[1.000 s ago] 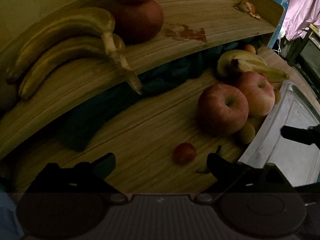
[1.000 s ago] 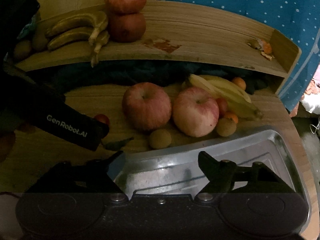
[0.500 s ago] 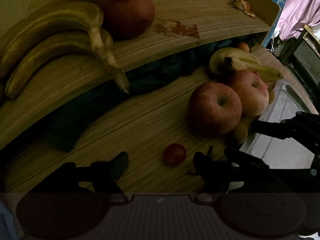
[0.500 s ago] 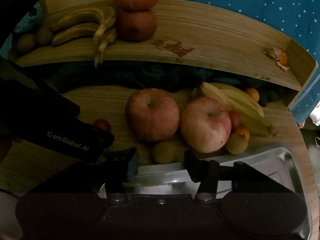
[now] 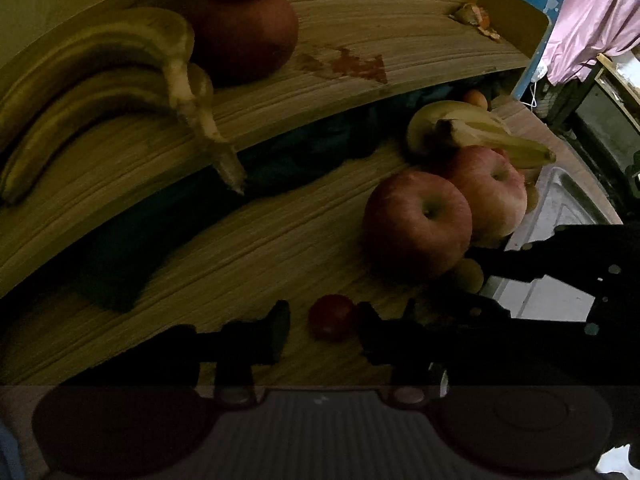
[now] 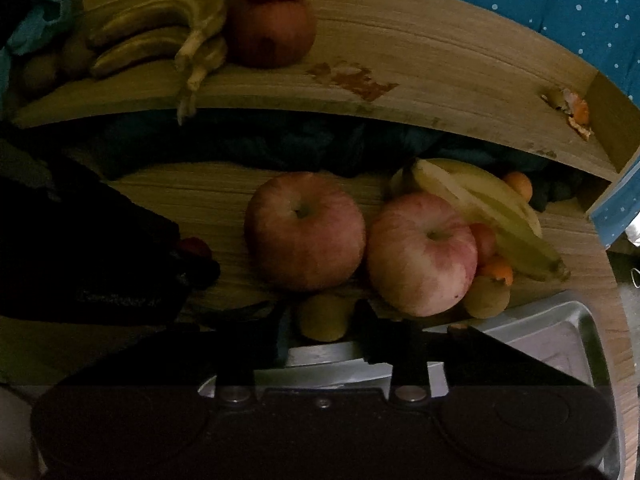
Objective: Organize fruits
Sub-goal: 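Grasp the red cherry tomato with the left tool while the right tool grasps a brown kiwi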
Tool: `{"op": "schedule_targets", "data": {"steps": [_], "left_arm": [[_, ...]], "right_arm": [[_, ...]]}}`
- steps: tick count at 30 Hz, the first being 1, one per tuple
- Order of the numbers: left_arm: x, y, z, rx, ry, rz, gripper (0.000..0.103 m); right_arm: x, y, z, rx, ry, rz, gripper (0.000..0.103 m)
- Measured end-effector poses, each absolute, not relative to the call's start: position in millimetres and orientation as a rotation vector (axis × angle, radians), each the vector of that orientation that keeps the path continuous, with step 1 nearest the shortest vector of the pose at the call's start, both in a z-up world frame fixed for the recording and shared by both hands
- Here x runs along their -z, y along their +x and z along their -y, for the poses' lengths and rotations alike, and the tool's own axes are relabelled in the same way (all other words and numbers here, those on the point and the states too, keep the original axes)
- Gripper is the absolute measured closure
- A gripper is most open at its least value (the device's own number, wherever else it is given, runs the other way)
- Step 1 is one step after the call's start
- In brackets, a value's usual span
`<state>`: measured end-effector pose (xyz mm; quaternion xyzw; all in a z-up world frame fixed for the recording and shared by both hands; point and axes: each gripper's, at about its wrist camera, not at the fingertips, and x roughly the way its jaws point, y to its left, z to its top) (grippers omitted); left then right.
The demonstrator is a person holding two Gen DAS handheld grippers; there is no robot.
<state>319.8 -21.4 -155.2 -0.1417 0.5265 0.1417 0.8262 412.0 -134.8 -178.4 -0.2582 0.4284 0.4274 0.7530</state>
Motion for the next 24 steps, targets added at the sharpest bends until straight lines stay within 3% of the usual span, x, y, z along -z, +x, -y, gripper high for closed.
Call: {"op": "schedule_targets", "data": {"steps": [4, 8, 24], "left_arm": [[155, 319, 22, -0.306, -0.308, -1.114, 0.068], [156, 321, 22, -0.316, -0.299, -1.112, 0.076], [143, 306, 22, -0.365, -0.328, -1.110, 0.078]], "right_arm": [[179, 413, 135, -0.931, -0.553, -0.940, 0.071], [179, 413, 134, -0.927, -0.546, -0.945, 0.071], [163, 389, 137, -0.996, -0.504, -0.940, 0.072]]}}
